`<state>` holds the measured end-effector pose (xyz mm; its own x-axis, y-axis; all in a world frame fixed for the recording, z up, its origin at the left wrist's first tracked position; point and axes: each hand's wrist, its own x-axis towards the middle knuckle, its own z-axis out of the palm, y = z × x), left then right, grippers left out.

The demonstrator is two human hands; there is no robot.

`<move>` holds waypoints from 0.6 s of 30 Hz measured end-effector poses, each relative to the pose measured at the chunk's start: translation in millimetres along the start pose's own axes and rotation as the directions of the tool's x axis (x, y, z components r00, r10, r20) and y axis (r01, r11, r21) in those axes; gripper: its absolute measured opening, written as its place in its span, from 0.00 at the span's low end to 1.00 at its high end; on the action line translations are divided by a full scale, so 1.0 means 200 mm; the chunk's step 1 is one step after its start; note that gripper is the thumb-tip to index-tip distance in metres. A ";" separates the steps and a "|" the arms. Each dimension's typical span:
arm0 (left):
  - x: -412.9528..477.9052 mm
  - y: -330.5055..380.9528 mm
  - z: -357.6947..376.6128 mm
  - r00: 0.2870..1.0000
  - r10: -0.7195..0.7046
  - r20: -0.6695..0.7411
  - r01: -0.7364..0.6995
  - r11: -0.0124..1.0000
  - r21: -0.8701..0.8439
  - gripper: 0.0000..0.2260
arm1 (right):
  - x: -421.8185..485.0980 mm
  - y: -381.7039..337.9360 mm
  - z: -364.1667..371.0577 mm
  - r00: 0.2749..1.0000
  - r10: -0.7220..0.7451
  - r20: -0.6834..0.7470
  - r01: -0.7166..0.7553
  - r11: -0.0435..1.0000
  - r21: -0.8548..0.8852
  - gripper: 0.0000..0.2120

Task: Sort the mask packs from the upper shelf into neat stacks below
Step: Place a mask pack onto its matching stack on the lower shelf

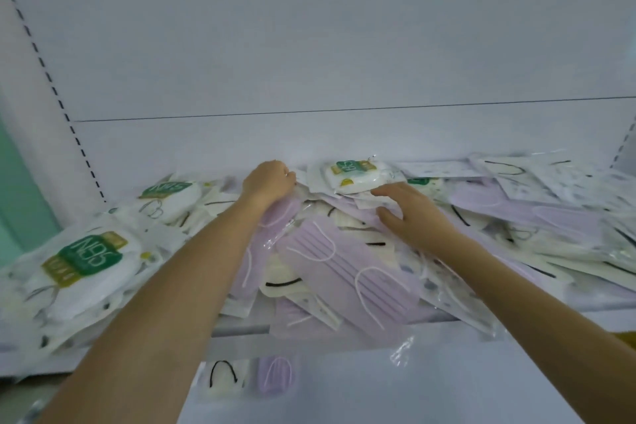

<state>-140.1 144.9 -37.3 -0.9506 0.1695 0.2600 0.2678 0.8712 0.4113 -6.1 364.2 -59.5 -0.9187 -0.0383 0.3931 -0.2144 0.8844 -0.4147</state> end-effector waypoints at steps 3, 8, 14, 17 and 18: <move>0.05 0.01 0.00 0.977 -0.022 -0.213 -0.016 0.985 -0.174 0.09 | 0.01 0.02 0.00 0.999 0.021 -0.026 -0.021 1.000 0.005 0.16; 0.09 -0.06 -0.08 0.900 -0.136 -0.415 -0.101 0.860 -0.500 0.14 | 0.03 0.02 0.01 0.989 0.064 -0.132 -0.057 0.997 0.051 0.15; 0.07 -0.16 -0.17 0.863 -0.190 -0.467 -0.134 0.807 -0.575 0.16 | 0.04 0.06 -0.01 0.984 0.107 -0.142 -0.102 0.994 0.038 0.15; 0.06 -0.21 -0.18 0.887 -0.096 -0.452 -0.130 0.887 -0.442 0.19 | 0.07 0.08 -0.01 0.985 0.156 -0.069 -0.157 0.988 -0.012 0.16; 0.06 -0.23 -0.17 0.893 -0.063 -0.446 -0.120 0.921 -0.371 0.19 | 0.08 0.09 -0.02 0.983 0.177 -0.048 -0.178 0.984 -0.026 0.17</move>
<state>-158.3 91.5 -22.7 -0.7956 -0.1090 0.5960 0.4193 0.6109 0.6715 -23.9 382.0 -57.8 -0.9251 0.1408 0.3526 -0.0389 0.8887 -0.4567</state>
